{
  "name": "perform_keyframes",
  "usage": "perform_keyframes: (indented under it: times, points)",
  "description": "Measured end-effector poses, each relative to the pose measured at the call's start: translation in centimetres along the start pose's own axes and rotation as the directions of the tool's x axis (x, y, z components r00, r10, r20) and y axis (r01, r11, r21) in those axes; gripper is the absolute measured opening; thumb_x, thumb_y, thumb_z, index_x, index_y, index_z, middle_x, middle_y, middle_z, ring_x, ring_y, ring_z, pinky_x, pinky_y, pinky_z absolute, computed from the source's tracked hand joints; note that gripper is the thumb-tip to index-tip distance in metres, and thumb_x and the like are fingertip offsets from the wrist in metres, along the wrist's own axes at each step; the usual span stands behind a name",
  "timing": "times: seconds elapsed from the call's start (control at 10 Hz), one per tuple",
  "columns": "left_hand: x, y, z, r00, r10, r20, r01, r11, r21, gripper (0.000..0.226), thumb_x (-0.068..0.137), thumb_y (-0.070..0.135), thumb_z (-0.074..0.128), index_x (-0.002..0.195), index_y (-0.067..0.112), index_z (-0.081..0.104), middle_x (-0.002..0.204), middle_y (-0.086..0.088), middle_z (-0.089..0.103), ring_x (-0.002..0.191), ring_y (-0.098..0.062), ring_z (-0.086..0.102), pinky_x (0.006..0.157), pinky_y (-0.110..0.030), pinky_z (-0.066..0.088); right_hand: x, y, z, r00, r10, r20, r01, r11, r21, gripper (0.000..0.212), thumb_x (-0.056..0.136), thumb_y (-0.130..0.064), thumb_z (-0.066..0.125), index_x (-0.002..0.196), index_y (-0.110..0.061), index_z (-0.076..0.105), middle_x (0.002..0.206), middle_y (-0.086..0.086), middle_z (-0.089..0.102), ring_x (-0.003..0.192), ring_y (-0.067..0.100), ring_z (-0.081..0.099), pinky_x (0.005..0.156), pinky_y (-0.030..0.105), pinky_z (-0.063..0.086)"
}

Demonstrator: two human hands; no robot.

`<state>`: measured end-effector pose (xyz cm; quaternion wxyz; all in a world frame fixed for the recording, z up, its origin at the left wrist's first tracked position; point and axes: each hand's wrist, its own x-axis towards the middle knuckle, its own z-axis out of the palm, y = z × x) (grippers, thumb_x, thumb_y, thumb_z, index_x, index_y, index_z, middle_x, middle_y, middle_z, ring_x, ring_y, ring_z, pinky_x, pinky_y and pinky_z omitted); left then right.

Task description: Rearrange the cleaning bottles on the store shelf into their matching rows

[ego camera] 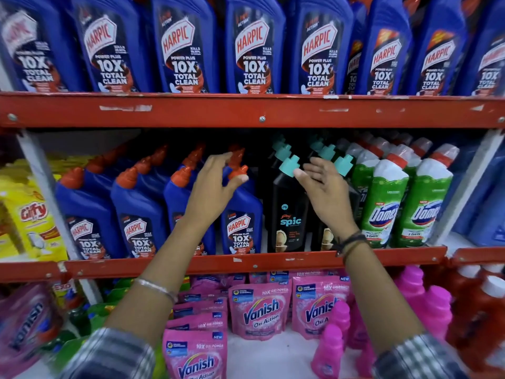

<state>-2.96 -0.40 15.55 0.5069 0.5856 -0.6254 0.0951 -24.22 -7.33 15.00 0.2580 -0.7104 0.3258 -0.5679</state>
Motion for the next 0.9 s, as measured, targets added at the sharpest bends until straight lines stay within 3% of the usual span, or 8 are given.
perform_keyframes:
  times: [0.1, 0.2, 0.3, 0.8, 0.9]
  points:
    - [1.1, 0.3, 0.0, 0.976, -0.139, 0.166, 0.145, 0.989, -0.025, 0.051, 0.085, 0.03, 0.074, 0.128, 0.009, 0.058, 0.122, -0.005, 0.063, 0.113, -0.016, 0.057, 0.086, -0.013, 0.036, 1.6, -0.3, 1.4, 0.996, 0.055, 0.065, -0.057, 0.998, 0.029, 0.045, 0.09, -0.03, 0.062, 0.126, -0.006, 0.052, 0.104, -0.008, 0.06, 0.09, -0.005, 0.056, 0.076, 0.003, 0.043]
    - [1.3, 0.4, -0.1, 0.972, -0.149, 0.181, 0.152, 0.988, 0.001, 0.042, 0.086, 0.026, 0.073, 0.124, 0.01, 0.062, 0.115, -0.005, 0.067, 0.106, -0.014, 0.059, 0.083, -0.011, 0.036, 2.6, 0.1, 1.9, 0.991, 0.102, 0.083, -0.109, 0.99, 0.085, 0.043, 0.089, -0.029, 0.063, 0.123, -0.003, 0.055, 0.109, 0.002, 0.064, 0.101, 0.007, 0.061, 0.087, 0.015, 0.046]
    - [1.2, 0.5, 0.0, 0.969, -0.156, 0.191, 0.157, 0.988, 0.012, 0.042, 0.088, 0.024, 0.071, 0.126, 0.008, 0.061, 0.116, -0.007, 0.067, 0.111, -0.018, 0.059, 0.09, -0.018, 0.039, 3.0, 0.3, 1.9, 0.991, 0.098, 0.092, -0.107, 0.99, 0.094, 0.038, 0.088, -0.028, 0.064, 0.117, -0.003, 0.06, 0.111, 0.006, 0.067, 0.106, 0.016, 0.062, 0.093, 0.026, 0.048]
    - [0.9, 0.9, -0.2, 0.959, -0.18, 0.217, 0.173, 0.984, 0.05, 0.049, 0.092, 0.026, 0.066, 0.135, 0.007, 0.053, 0.127, -0.009, 0.063, 0.122, -0.02, 0.055, 0.095, -0.018, 0.036, 2.2, -0.5, 1.8, 0.987, 0.159, 0.034, -0.16, 0.987, 0.032, 0.052, 0.084, -0.036, 0.068, 0.123, -0.002, 0.057, 0.113, 0.012, 0.068, 0.104, 0.013, 0.062, 0.087, 0.02, 0.046]
    - [-0.7, 1.2, 0.1, 0.986, -0.127, 0.109, 0.12, 0.99, 0.072, 0.057, 0.094, 0.037, 0.061, 0.139, 0.006, 0.045, 0.133, -0.01, 0.055, 0.126, -0.022, 0.049, 0.099, -0.025, 0.038, 0.6, -1.4, 1.8, 0.987, 0.081, -0.136, -0.093, 0.993, -0.079, 0.065, 0.083, -0.049, 0.064, 0.129, -0.005, 0.051, 0.123, 0.011, 0.063, 0.108, 0.015, 0.059, 0.09, 0.026, 0.048]
